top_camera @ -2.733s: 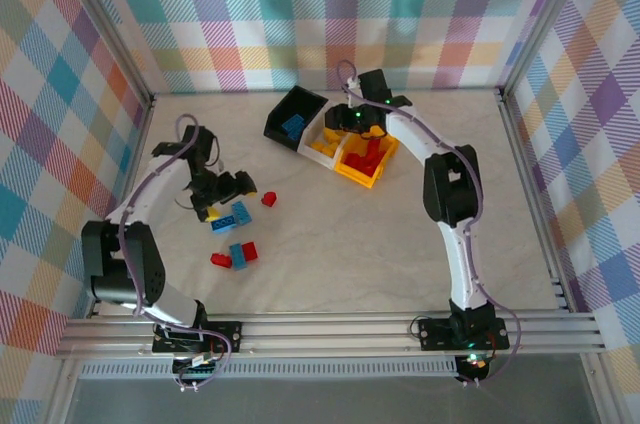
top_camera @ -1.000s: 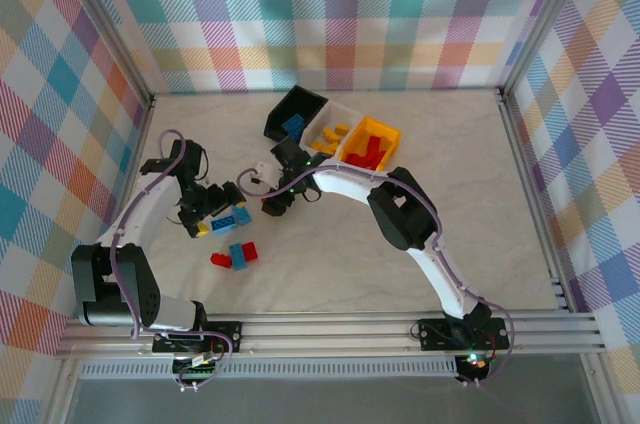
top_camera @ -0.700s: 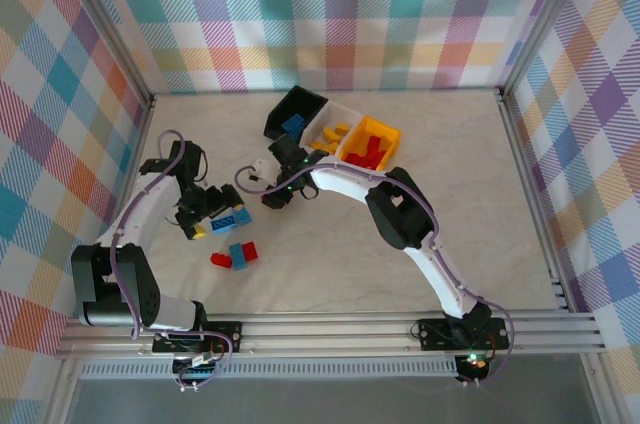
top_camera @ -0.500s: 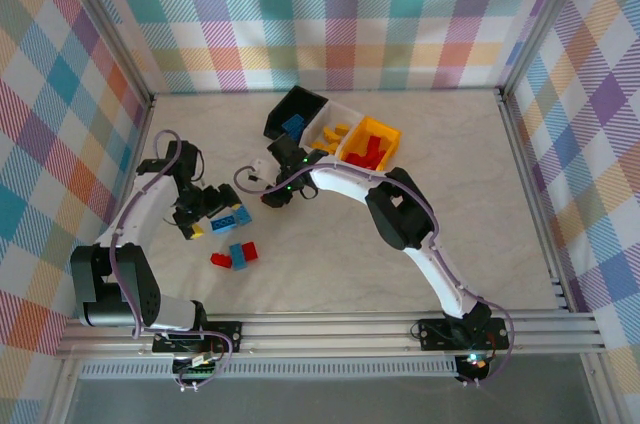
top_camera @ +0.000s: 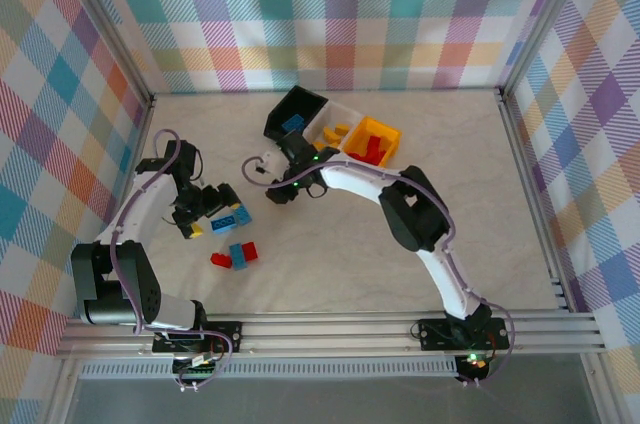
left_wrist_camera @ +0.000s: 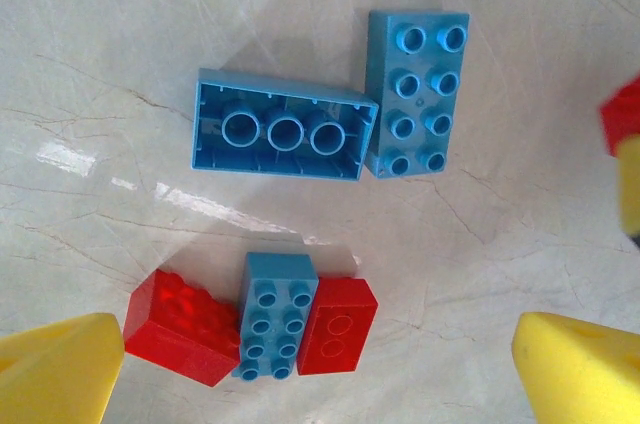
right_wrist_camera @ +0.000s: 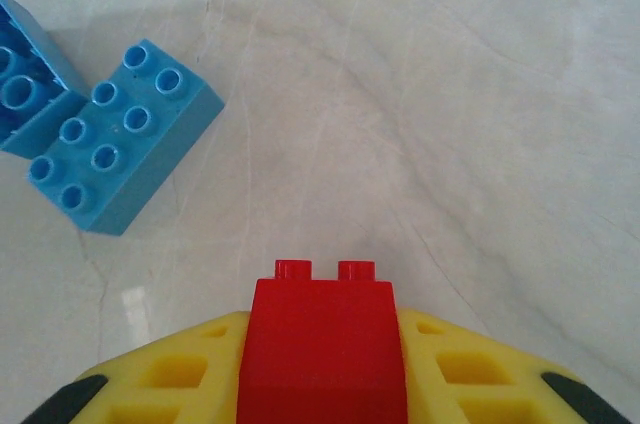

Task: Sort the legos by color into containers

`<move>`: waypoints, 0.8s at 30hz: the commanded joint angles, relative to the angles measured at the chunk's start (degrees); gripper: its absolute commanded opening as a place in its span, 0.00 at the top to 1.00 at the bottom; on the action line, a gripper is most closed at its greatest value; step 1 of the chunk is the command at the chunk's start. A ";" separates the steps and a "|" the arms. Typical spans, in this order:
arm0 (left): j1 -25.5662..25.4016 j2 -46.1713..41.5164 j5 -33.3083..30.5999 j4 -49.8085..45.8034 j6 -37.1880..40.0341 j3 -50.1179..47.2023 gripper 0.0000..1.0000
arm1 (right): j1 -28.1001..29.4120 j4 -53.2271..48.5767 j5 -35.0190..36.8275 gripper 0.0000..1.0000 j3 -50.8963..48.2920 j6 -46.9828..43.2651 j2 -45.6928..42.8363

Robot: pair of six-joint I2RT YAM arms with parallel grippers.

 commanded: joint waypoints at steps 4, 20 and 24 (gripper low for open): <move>0.12 -2.23 1.24 -0.20 0.24 0.60 0.00 | -6.22 5.08 -2.05 0.67 -7.85 5.76 -12.03; -7.96 -1.39 2.07 0.69 -2.14 1.35 0.00 | -24.75 -0.26 -0.98 0.67 -15.44 9.85 -19.23; -7.89 -3.37 2.34 -0.31 -2.15 0.30 0.00 | -25.98 -0.84 -0.76 0.68 -13.32 9.58 -16.68</move>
